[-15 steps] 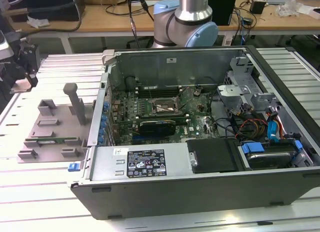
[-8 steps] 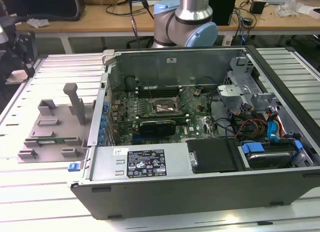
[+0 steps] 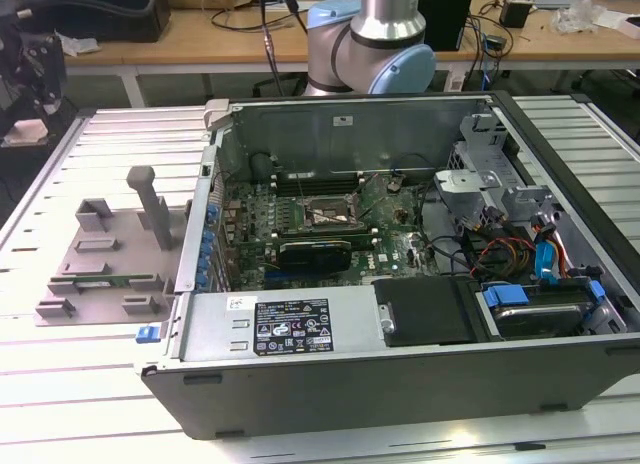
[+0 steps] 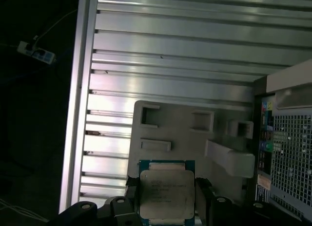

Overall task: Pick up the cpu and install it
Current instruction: 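Pick up the cpu and move it towards the insertion slot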

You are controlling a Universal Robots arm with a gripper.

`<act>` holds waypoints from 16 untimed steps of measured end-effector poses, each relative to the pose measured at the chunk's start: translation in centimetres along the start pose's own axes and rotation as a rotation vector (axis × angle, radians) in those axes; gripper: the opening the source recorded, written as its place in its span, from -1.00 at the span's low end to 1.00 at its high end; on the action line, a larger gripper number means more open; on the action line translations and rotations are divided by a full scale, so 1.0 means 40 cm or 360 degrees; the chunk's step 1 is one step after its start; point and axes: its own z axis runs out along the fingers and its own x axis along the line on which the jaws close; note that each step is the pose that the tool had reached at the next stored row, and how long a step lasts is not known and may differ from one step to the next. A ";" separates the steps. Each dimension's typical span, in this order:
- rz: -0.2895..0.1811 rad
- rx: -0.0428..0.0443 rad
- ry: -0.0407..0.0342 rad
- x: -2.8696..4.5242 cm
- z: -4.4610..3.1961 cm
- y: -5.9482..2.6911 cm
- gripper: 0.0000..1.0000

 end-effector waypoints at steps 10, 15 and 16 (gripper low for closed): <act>0.0000 0.0000 0.0000 -0.002 -0.030 0.007 0.09; 0.0000 0.0000 0.0000 -0.018 -0.030 0.006 0.09; 0.0000 0.0000 0.0000 -0.021 -0.030 0.005 0.09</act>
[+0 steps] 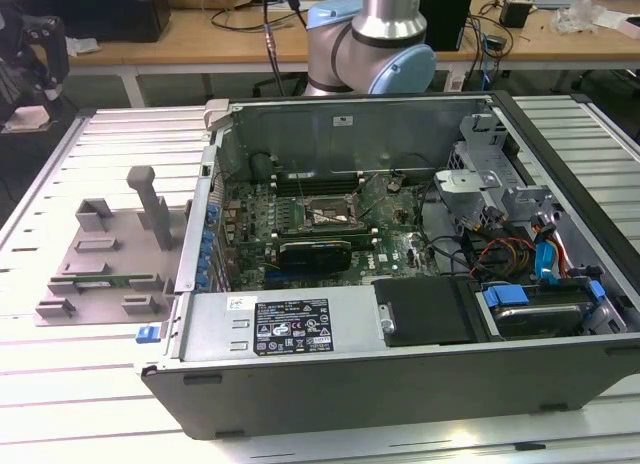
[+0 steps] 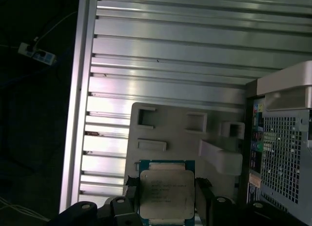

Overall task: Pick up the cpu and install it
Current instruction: 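Pick up the cpu and move it towards the insertion slot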

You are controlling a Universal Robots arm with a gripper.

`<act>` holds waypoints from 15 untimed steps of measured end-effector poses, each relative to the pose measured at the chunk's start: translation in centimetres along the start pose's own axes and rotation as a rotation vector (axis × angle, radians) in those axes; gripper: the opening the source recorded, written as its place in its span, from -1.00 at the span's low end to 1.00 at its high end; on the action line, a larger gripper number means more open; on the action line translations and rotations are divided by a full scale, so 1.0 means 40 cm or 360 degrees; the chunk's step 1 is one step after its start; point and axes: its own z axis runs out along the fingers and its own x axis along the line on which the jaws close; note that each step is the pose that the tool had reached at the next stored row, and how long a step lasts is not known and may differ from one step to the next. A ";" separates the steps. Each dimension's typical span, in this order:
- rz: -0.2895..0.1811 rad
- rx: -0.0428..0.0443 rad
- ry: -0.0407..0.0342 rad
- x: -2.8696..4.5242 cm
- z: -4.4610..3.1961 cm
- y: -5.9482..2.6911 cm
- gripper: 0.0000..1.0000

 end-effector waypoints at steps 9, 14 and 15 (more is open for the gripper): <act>0.0000 0.0000 0.0000 -0.057 -0.001 -0.006 0.09; 0.0000 0.0000 0.0000 -0.090 -0.001 -0.009 0.09; 0.0000 0.0000 0.0000 -0.095 -0.001 -0.010 0.09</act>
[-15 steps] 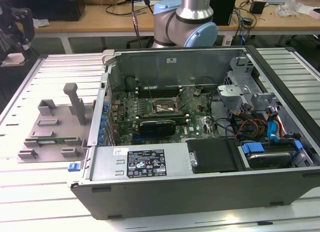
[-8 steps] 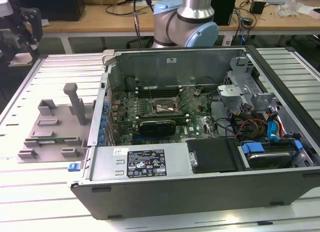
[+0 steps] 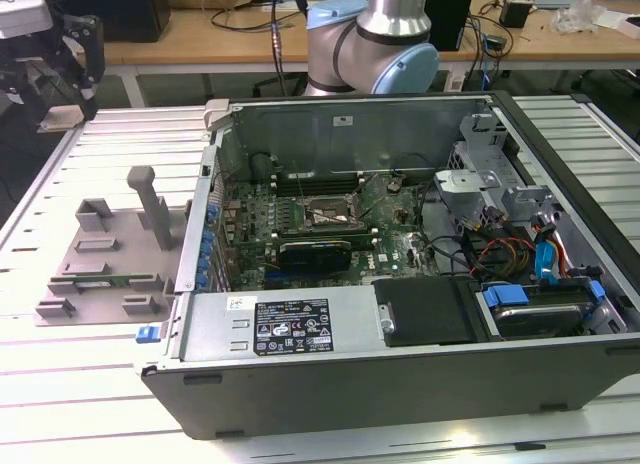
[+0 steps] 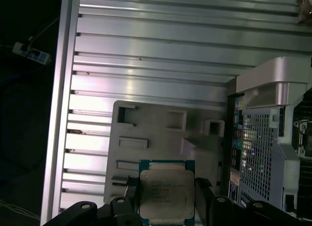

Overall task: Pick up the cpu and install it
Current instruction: 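Pick up the cpu and move it towards the insertion slot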

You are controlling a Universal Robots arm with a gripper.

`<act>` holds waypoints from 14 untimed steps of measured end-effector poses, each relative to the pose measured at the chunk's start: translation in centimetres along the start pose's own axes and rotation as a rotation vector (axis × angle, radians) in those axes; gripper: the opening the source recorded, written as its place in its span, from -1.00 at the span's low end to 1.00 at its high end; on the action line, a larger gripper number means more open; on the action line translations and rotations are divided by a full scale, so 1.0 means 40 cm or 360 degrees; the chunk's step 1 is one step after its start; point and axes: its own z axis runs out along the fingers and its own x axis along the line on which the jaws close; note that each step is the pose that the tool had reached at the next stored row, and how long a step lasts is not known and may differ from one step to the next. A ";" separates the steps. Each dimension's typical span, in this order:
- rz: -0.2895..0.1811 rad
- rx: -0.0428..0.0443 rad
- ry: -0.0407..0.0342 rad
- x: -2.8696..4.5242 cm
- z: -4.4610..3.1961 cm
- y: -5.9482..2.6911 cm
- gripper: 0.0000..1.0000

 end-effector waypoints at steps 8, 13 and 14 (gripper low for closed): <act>0.0000 0.0000 0.0000 -0.052 -0.001 -0.005 0.09; 0.0000 0.0000 0.0000 -0.091 -0.001 -0.009 0.09; 0.0000 0.0000 0.0001 -0.096 -0.001 -0.010 0.09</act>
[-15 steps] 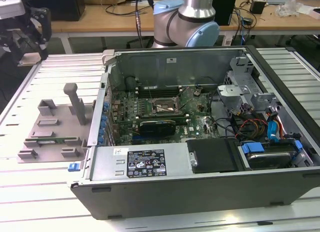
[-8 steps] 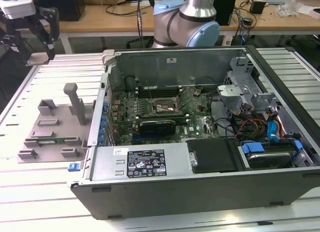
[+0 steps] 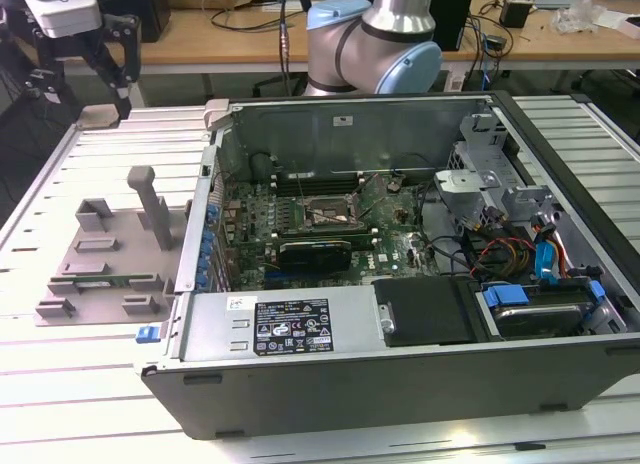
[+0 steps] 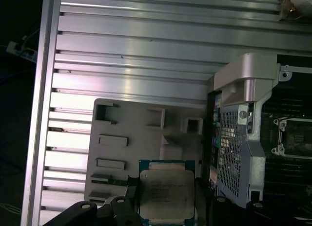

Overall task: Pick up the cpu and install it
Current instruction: 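Pick up the cpu and move it towards the insertion slot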

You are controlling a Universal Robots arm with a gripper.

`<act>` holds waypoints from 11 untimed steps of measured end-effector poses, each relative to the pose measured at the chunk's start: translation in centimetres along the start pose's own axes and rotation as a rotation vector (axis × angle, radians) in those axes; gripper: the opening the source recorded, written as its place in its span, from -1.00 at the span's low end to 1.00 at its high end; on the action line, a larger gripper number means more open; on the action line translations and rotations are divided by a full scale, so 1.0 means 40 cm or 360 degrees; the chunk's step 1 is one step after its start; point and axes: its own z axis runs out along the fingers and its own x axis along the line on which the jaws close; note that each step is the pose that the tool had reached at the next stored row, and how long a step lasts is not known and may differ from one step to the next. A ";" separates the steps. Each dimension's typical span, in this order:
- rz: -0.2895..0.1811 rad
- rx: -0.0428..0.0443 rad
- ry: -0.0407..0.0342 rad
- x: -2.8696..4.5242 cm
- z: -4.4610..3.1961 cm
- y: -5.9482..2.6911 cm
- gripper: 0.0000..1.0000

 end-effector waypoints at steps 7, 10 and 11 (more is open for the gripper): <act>0.0000 0.0000 0.0000 -0.045 0.000 -0.005 0.09; 0.0000 0.0000 0.0001 -0.069 -0.001 -0.008 0.09; 0.0000 0.0000 0.0001 -0.075 -0.001 -0.009 0.09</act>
